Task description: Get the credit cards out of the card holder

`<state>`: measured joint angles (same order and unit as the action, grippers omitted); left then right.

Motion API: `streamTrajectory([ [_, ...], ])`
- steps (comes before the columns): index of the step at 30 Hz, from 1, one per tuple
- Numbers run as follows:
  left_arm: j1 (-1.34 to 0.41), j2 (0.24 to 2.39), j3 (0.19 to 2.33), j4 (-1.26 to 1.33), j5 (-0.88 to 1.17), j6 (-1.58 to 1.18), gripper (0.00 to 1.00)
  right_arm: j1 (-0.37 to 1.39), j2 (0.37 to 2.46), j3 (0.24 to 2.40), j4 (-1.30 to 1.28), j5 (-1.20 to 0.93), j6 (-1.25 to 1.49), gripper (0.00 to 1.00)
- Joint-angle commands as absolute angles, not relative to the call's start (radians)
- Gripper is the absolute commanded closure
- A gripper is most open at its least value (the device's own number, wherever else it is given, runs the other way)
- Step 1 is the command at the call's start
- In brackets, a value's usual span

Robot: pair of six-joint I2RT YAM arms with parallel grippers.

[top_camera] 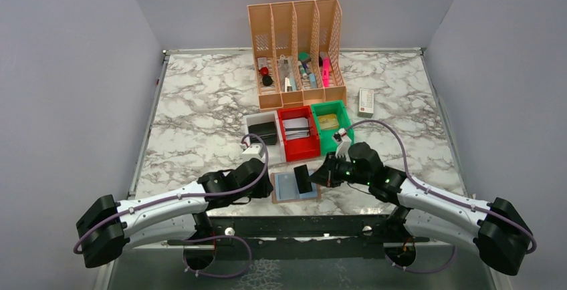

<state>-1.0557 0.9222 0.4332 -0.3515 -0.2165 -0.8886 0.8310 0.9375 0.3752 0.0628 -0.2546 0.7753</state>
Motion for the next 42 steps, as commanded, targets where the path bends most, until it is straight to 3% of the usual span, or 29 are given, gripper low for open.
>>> streamTrajectory([
  [1, -1.038, 0.907, 0.467, -0.435, -0.291, -0.846, 0.66, 0.828, 0.941, 0.408, 0.111, -0.302, 0.722, 0.98],
  [10, -0.802, 0.902, 0.528, -0.436, -0.176, -0.685, 0.65, 0.826, 0.967, 0.416, 0.164, -0.336, 0.711, 0.99],
  [23, -0.698, 0.866, 0.625, -0.46, -0.106, -0.611, 0.6, 0.827, 1.019, 0.534, 0.15, -0.37, 0.609, 0.99],
  [32, -0.332, 0.949, 0.728, -0.506, 0.114, -0.377, 0.54, 0.831, 1.172, 0.74, 0.063, -0.271, 0.453, 0.99],
  [36, -0.213, 0.924, 0.719, -0.491, 0.109, -0.369, 0.45, 0.839, 1.256, 0.827, 0.039, -0.19, 0.347, 0.99],
  [42, -0.204, 0.811, 0.687, -0.496, 0.025, -0.401, 0.28, 0.853, 1.428, 0.952, 0.075, -0.108, 0.172, 0.99],
])
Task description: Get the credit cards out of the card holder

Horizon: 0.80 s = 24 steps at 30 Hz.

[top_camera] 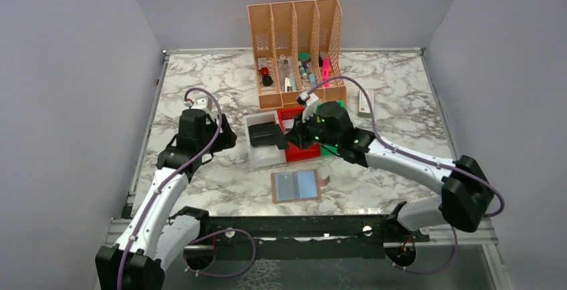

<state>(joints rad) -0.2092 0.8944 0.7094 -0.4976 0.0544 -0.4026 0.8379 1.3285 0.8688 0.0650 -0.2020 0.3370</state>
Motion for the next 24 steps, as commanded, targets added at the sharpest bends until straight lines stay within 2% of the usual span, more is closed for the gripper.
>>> streamTrajectory([
  [1, -0.203, 0.798, 0.683, -0.497, 0.015, -0.404, 0.28, 0.856, 1.458, 0.97, 0.088, -0.098, 0.139, 0.99],
  [6, -0.203, 0.804, 0.675, -0.496, 0.016, -0.408, 0.28, 0.877, 1.562, 1.039, 0.143, -0.066, -0.005, 0.99],
  [11, -0.202, 0.81, 0.676, -0.496, 0.026, -0.408, 0.28, 0.923, 1.59, 1.015, 0.286, -0.03, -0.137, 0.99],
  [24, -0.204, 0.785, 0.668, -0.494, 0.034, -0.41, 0.28, 0.951, 1.687, 0.986, 0.424, 0.046, -0.567, 0.99],
])
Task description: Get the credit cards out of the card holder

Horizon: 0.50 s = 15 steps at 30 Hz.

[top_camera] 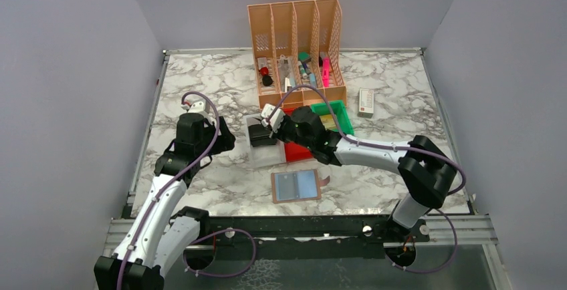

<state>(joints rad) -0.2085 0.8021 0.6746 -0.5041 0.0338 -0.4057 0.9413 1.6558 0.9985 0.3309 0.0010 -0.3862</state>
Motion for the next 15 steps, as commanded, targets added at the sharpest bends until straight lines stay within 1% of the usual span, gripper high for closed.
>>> streamTrajectory([
  [1, -0.203, 0.784, 0.667, -0.493, 0.036, -0.41, 0.28, 0.952, 1.694, 0.985, 0.432, 0.043, -0.595, 0.99],
  [5, -0.203, 0.788, 0.666, -0.491, 0.044, -0.408, 0.28, 0.962, 1.741, 0.991, 0.419, 0.013, -0.706, 0.99],
  [10, -0.203, 0.79, 0.665, -0.488, 0.047, -0.41, 0.28, 0.971, 1.807, 1.026, 0.38, 0.045, -0.78, 0.99],
  [15, -0.204, 0.796, 0.664, -0.489, 0.049, -0.408, 0.28, 0.977, 1.859, 1.042, 0.398, 0.097, -0.849, 0.99],
])
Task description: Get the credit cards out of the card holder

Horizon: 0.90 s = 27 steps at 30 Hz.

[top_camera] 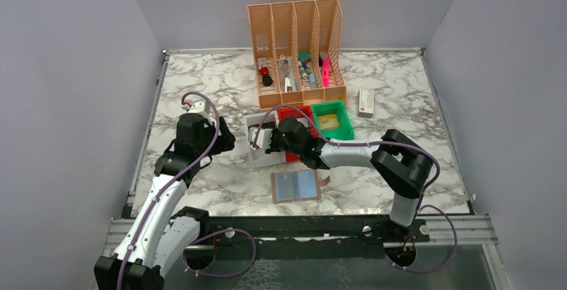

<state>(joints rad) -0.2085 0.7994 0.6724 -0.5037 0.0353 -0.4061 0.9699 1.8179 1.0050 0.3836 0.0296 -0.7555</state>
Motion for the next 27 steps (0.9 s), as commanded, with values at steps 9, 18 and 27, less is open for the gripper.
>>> streamTrajectory([
  [9, -0.203, 0.804, 0.663, -0.486, 0.055, -0.408, 0.28, 0.988, 1.898, 1.121, 0.231, 0.098, -0.796, 0.9],
  [18, -0.203, 0.807, 0.661, -0.486, 0.059, -0.408, 0.28, 0.991, 1.943, 1.242, 0.073, 0.098, -0.646, 0.85],
  [27, -0.203, 0.813, 0.66, -0.483, 0.066, -0.408, 0.28, 0.991, 1.917, 1.296, 0.078, 0.131, -0.461, 0.86],
])
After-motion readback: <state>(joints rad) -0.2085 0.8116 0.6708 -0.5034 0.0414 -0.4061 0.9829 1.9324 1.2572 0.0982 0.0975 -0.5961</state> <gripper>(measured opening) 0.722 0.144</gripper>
